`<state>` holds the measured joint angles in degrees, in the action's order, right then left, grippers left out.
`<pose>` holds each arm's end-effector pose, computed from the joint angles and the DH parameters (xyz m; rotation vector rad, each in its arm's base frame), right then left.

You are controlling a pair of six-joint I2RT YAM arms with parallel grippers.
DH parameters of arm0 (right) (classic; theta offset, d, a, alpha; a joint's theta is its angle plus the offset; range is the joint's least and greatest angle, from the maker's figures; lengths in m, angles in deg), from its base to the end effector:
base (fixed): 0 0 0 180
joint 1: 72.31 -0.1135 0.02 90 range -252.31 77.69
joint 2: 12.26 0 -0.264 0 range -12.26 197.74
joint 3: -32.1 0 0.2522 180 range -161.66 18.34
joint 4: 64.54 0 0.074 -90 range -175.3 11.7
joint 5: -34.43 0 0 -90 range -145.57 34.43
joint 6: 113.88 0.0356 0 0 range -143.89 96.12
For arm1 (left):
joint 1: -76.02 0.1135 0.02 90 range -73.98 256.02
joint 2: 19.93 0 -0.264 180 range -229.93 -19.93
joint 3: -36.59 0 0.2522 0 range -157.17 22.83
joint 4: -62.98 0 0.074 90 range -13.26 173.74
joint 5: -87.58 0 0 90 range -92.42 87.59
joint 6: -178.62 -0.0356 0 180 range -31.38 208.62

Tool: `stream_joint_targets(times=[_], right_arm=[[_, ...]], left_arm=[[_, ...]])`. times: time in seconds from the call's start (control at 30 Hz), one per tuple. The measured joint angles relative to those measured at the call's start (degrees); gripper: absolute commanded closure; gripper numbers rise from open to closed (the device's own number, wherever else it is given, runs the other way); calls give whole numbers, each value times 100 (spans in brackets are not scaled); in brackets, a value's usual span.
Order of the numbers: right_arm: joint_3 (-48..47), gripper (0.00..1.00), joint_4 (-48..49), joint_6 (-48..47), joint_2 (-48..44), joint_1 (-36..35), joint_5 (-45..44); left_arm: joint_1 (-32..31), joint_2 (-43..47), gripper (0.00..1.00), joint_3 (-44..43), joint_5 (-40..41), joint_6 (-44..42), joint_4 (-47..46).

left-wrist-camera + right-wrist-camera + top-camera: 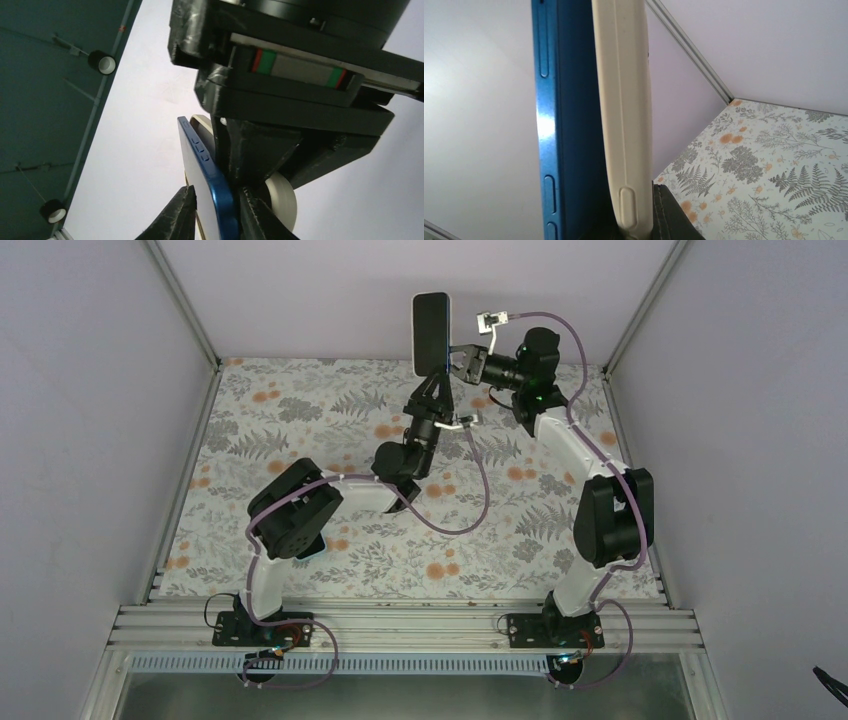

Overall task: Take the phone out of the phone case
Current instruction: Remove the phone case from the phone.

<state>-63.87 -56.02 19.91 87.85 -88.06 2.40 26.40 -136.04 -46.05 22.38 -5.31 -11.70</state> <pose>0.3869 0.1405 0.3623 -0.5097 1.6820 1.5338 0.2877 -0.3153 0.2815 0.6931 0.6714 0.8989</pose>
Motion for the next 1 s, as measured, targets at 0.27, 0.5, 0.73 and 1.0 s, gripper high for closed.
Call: stream_joint_targets(times=[0.27,0.5,0.73,1.0], right_arm=[[4,97,2,-2,0,11,-50],[7,97,-61,133,0,9,-55],[-59,97,-531,-254,-37,-20,188],[-675,97,-1934,-1510,-66,-42,-94]], left_arm=[[7,-87,87,-79,26,-4,0],[-24,-52,98,-48,63,175,2],[-240,439,98,175,247,669,17],[-520,914,98,435,389,721,24]])
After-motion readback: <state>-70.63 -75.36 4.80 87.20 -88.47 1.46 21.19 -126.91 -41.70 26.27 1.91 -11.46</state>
